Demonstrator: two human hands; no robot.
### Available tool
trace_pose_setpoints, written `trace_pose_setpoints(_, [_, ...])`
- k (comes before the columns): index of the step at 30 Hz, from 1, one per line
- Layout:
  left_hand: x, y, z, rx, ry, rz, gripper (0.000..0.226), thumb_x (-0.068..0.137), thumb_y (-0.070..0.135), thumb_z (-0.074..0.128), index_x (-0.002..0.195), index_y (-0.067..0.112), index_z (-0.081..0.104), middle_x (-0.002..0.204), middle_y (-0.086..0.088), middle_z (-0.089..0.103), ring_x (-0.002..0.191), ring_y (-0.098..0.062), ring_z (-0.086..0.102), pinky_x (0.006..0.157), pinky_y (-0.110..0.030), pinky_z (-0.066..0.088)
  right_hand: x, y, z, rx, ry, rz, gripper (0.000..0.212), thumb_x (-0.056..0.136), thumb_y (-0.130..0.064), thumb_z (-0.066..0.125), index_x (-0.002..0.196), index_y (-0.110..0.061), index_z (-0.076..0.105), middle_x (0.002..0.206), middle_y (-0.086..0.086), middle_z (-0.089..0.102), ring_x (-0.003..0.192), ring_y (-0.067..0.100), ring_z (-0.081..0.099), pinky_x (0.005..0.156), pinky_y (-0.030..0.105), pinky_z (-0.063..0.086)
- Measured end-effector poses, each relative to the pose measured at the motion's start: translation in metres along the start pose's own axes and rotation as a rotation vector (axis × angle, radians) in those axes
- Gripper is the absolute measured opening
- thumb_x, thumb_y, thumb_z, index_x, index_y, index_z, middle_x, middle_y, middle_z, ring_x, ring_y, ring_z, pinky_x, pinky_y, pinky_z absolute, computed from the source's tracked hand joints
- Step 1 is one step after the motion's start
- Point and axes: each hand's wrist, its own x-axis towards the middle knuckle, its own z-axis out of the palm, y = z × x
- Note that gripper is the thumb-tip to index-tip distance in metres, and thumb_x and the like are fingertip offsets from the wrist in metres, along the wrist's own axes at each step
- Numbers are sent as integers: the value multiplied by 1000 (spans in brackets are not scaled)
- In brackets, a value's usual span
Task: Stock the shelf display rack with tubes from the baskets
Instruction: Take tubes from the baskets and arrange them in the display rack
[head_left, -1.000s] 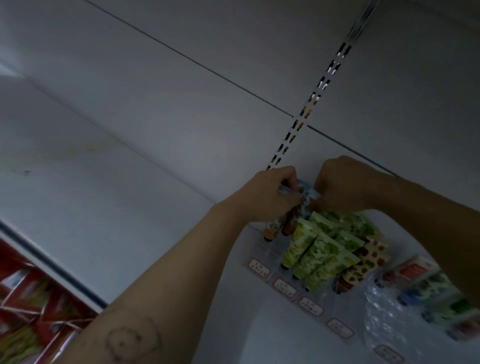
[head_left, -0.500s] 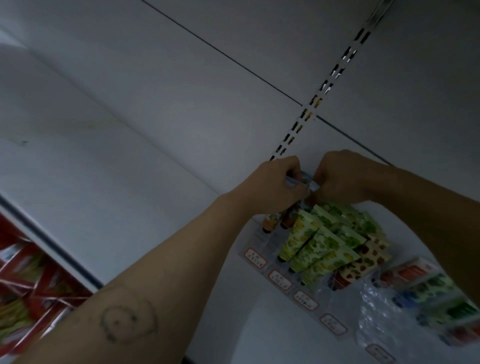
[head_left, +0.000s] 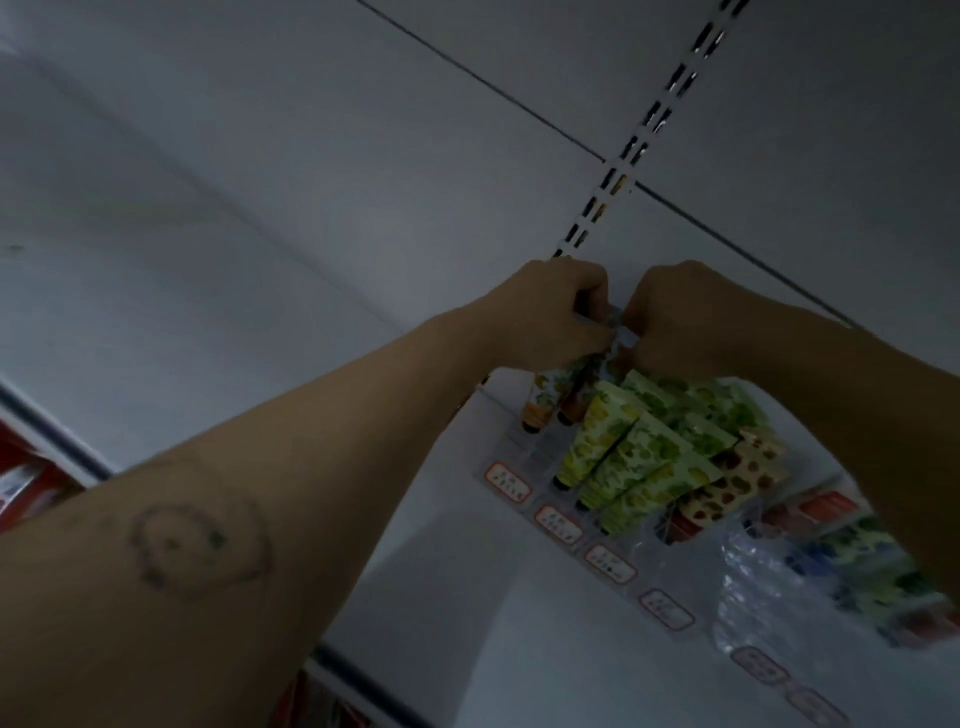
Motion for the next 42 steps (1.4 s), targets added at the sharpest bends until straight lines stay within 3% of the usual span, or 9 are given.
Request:
trace_pose_setpoints(7, [-12, 10, 5, 94, 53, -5, 11, 88, 16, 57, 90, 5, 58, 87, -11, 61, 77, -25, 55, 61, -34, 46, -1, -2, -8, 13, -79, 41, 42, 85, -26, 65, 52, -12, 42, 55, 5, 42, 50, 15, 39, 56, 27, 38])
trace_pose_setpoints(12, [-14, 5, 8, 106, 6, 44, 18, 87, 18, 62, 97, 6, 53, 84, -1, 49, 69, -11, 40, 56, -29, 27, -3, 6, 0, 70, -15, 63, 35, 87, -26, 64, 58, -9, 55, 54, 2, 44, 49, 13, 40, 50, 24, 35])
trace_pose_setpoints(15, [-8, -2, 10, 116, -22, 118, 13, 91, 14, 54, 102, 9, 56, 92, -4, 52, 79, -15, 43, 66, -31, 37, -13, 13, 15, 190, 150, 24, 49, 88, -29, 65, 47, -11, 45, 45, 0, 35, 40, 11, 31, 40, 19, 22])
trace_pose_setpoints(18, [-5, -8, 15, 142, -5, 158, 18, 94, 17, 51, 110, 16, 58, 100, -4, 54, 84, -16, 43, 72, -37, 45, -19, 17, 23, 316, 256, -41, 40, 87, -26, 67, 58, 1, 62, 45, 7, 46, 39, 11, 30, 40, 19, 27])
trace_pose_setpoints(22, [-3, -13, 14, 148, 2, 217, 21, 95, 29, 50, 111, 20, 59, 98, -2, 57, 86, -18, 47, 71, -36, 44, -16, 16, 16, 294, 220, -68, 46, 92, -29, 62, 53, -5, 56, 44, 9, 44, 39, 12, 31, 39, 18, 29])
trace_pose_setpoints(30, [-1, -2, 20, 64, 136, 145, 13, 95, 17, 55, 94, 9, 65, 66, 9, 52, 55, 2, 48, 46, -12, 31, -9, 11, 2, 191, 100, -32, 38, 88, -31, 65, 81, 5, 73, 77, 20, 70, 60, 26, 57, 55, 24, 41])
trace_pose_setpoints(33, [1, 0, 14, 116, 130, 144, 15, 92, 20, 59, 99, 11, 69, 89, -5, 69, 75, -15, 62, 65, -25, 49, -4, 9, -1, 168, 34, -15, 30, 87, -31, 66, 87, -2, 75, 79, 14, 70, 63, 22, 56, 58, 27, 44])
trace_pose_setpoints(36, [3, 2, 9, 120, 113, 89, 20, 90, 23, 60, 105, 12, 67, 102, -4, 68, 90, -17, 62, 73, -22, 47, -1, 4, -1, 93, 28, 8, 32, 89, -31, 65, 77, -1, 71, 65, 10, 61, 53, 20, 48, 50, 25, 37])
trace_pose_setpoints(42, [-1, 5, 9, 105, 69, 59, 14, 90, 17, 60, 99, 7, 66, 97, -8, 68, 80, -12, 56, 61, -18, 38, -3, -5, 7, 45, 86, 62, 39, 87, -15, 59, 53, -11, 41, 54, 7, 41, 49, 19, 38, 50, 27, 35])
